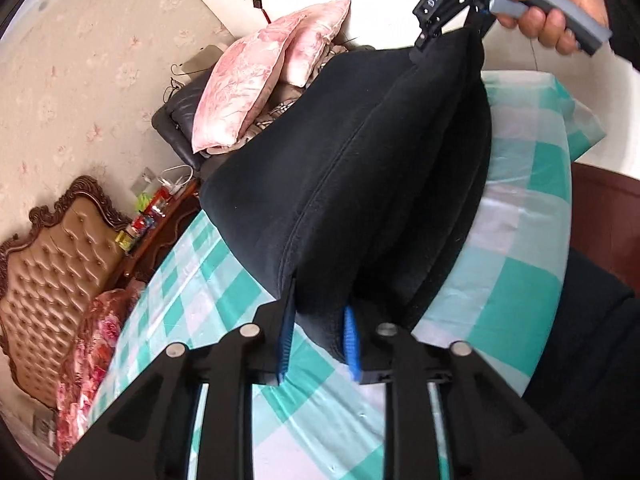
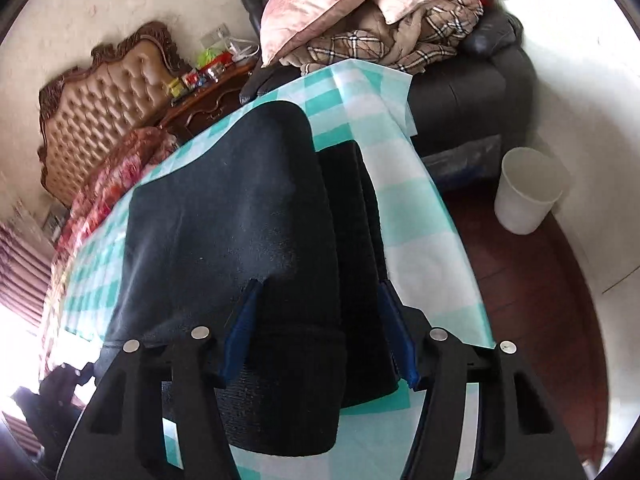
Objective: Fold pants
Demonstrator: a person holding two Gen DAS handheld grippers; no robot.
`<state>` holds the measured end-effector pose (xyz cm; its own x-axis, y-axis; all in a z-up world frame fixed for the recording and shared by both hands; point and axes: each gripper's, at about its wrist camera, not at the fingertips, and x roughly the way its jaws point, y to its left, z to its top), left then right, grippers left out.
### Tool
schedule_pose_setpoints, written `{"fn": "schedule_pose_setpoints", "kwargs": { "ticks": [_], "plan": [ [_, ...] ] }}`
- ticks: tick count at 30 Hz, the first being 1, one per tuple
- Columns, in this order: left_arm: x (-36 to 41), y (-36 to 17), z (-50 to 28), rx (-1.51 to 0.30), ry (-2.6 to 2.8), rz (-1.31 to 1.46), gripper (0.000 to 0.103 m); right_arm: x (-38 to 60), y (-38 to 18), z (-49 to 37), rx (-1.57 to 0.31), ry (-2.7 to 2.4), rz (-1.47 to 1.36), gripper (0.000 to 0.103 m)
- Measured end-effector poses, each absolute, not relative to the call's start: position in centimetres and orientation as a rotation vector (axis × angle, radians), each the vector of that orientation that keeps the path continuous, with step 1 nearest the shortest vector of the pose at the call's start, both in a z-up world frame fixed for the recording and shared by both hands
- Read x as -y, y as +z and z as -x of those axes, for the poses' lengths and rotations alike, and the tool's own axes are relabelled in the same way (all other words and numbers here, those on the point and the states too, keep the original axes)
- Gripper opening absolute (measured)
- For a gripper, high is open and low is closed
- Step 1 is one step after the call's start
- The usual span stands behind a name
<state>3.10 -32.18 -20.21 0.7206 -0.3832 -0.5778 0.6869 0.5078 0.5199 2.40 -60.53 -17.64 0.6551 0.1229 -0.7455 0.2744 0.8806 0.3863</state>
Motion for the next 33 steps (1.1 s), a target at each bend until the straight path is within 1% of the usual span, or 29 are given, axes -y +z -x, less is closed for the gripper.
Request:
{"fn": "schedule_pose_setpoints", "kwargs": {
  "ticks": [2, 5, 6, 7, 8, 9, 10, 11, 12, 13, 16, 19, 21, 23, 25, 27, 29, 30, 33],
  "plan": [
    [31.8, -19.9, -2.5, -0.434, -0.716, -0.766, 0.033, 60.7, -17.7, -2.0, -0.842, -0.089, -0.522, 0.057],
    [30.7, -16.9, -2.3, -0.443, -0.812, -0.604, 0.033, 59.6, -15.7, -1.1, -0.791, -0.14, -0.458, 0.057],
    [30.5, -15.6, -3.0, -0.454, -0.829, -0.519, 0.033, 58.9, -14.6, -0.7, -0.76, -0.175, -0.405, 0.059],
    [30.5, -14.4, -4.2, -0.475, -0.845, -0.425, 0.033, 57.6, -12.9, -0.1, -0.714, -0.225, -0.316, 0.067],
    [30.8, -14.0, -5.6, -0.516, -0.853, -0.352, 0.029, 56.7, -11.7, 0.2, -0.68, -0.252, -0.259, 0.067],
    [31.2, -14.2, -6.8, -0.564, -0.868, -0.297, 0.024, 55.3, -10.3, 0.7, -0.636, -0.263, -0.212, 0.071],
    [31.8, -14.8, -8.0, -0.619, -0.889, -0.256, 0.021, 54.5, -9.7, 1.0, -0.614, -0.261, -0.198, 0.075],
    [32.8, -15.8, -9.1, -0.687, -0.898, -0.255, 0.021, 53.7, -9.1, 1.1, -0.596, -0.258, -0.186, 0.077],
    [34.3, -17.9, -10.0, -0.792, -0.892, -0.31, 0.021, 52.6, -8.6, 1.1, -0.586, -0.263, -0.165, 0.078],
    [35.0, -18.8, -10.1, -0.82, -0.885, -0.345, 0.021, 52.0, -8.6, 0.9, -0.584, -0.274, -0.149, 0.078],
    [35.6, -17.8, -9.6, -0.812, -0.881, -0.405, 0.02, 50.9, -10.1, 0.0, -0.626, -0.329, -0.102, 0.078],
    [36.1, -14.7, -11.7, -0.792, -0.91, -0.322, 0.02, 51.3, -13.6, -1.6, -0.741, -0.366, -0.117, 0.076],
    [38.2, -12.3, -13.6, -0.744, -0.878, -0.313, 0.02, 51.5, -15.9, -2.2, -0.811, -0.394, -0.107, 0.074],
    [41.0, -11.2, -15.7, -0.75, -0.914, -0.293, 0.021, 52.0, -17.0, -1.6, -0.812, -0.386, -0.163, 0.074],
    [44.6, -11.4, -18.5, -0.792, -0.937, -0.274, 0.021, 52.5, -17.5, -1.3, -0.807, -0.375, -0.215, 0.074],
    [48.3, -12.2, -20.9, -0.858, -0.96, -0.239, 0.021, 52.5, -17.6, -1.3, -0.811, -0.375, -0.213, 0.075],
    [51.2, -12.7, -22.5, -0.885, -0.953, -0.25, 0.02, 52.2, -17.7, -1.3, -0.816, -0.38, -0.202, 0.075],
    [53.2, -13.3, -23.2, -0.917, -0.967, -0.26, 0.021, 52.1, -17.7, -1.3, -0.817, -0.382, -0.194, 0.075],
    [55.9, -15.9, -24.4, -0.996, -0.931, -0.311, 0.021, 52.0, -17.8, -1.2, -0.817, -0.387, -0.192, 0.075]
  ]
}}
